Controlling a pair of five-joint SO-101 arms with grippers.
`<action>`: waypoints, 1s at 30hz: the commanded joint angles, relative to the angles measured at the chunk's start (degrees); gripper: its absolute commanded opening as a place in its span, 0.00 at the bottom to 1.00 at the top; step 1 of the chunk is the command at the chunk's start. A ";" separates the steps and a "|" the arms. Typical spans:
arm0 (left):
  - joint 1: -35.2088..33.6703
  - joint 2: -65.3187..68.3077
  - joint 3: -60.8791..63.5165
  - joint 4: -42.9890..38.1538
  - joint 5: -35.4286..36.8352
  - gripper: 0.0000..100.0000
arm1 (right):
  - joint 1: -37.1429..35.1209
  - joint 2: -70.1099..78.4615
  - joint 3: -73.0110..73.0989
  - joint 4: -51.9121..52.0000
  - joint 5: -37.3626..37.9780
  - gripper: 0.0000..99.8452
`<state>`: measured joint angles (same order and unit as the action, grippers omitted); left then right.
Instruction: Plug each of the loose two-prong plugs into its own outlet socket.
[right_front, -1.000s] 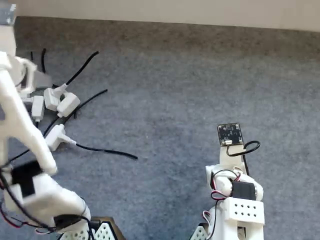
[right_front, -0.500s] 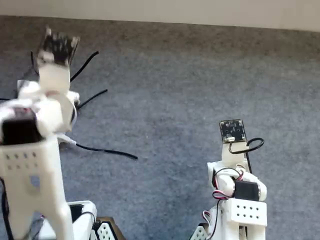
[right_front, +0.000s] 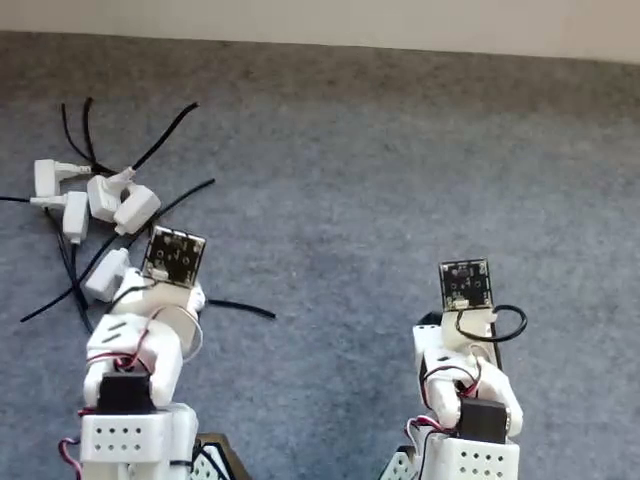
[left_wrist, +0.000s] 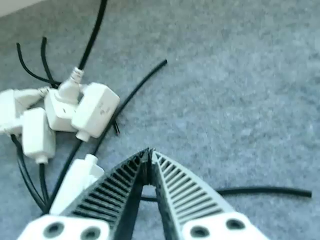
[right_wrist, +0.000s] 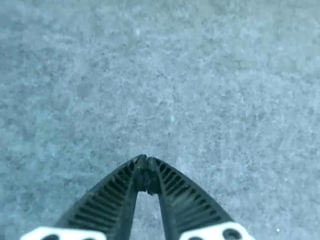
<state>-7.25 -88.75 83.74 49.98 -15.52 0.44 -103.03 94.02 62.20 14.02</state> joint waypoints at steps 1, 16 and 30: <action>1.01 -4.97 7.08 -1.49 0.53 0.01 | -0.04 -1.98 2.95 -2.15 0.18 0.01; -1.80 -9.10 13.76 6.51 0.53 0.01 | 0.40 0.84 8.84 3.03 0.44 0.01; -10.86 -9.63 13.58 19.96 0.53 0.01 | 0.22 0.75 8.84 6.55 0.44 0.01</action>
